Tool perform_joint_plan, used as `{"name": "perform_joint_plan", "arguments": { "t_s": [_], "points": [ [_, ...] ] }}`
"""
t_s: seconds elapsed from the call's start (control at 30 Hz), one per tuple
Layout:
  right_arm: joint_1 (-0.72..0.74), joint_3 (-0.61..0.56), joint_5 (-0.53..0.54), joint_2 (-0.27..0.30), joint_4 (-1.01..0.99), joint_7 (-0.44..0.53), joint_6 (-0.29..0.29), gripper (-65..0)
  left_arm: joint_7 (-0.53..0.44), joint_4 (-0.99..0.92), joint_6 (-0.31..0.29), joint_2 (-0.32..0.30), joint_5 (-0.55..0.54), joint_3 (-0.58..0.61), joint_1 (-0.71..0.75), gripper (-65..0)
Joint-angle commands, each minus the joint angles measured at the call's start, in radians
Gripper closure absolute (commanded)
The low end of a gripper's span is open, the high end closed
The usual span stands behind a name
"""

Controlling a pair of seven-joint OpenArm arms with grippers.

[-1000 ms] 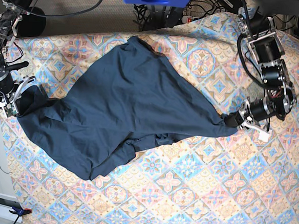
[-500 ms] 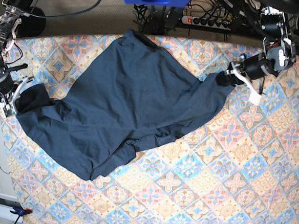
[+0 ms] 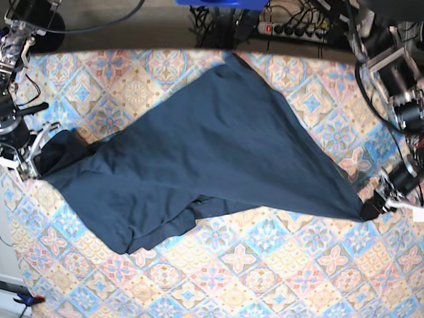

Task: Layout the t-shirt on the table in an organized manner, then fold the t-shirt properly
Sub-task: 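Grasp the shirt edge with the left gripper and pull it outward, then release the left gripper and reach to grasp the shirt's other corner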

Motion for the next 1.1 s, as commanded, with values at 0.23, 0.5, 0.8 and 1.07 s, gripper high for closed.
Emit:
{"name": "perform_joint_plan", "arguments": {
  "t_s": [0.23, 0.5, 0.8, 1.07],
  "points": [
    [0.011, 0.007, 0.012, 0.02, 0.017, 0.022, -0.008, -0.3, -0.163, -0.278, -0.005, 0.016, 0.262, 0.03, -0.396, -1.3],
    [0.011, 0.007, 0.012, 0.02, 0.008, 0.022, -0.008, -0.3, -0.22, -0.283, 0.083, 0.027, 0.436, 0.056, -0.406, -48.7],
    [0.011, 0.007, 0.012, 0.02, 0.008, 0.022, -0.008, -0.3, 0.034, 0.356, 0.067, 0.116, 0.246, 0.059, 0.08, -48.9],
    [0.012, -0.026, 0.012, 0.02, 0.006, 0.022, -0.008, -0.3, 0.044, 0.669, 0.041, 0.266, 0.147, 0.098, 0.411, -47.3]
  ]
}}
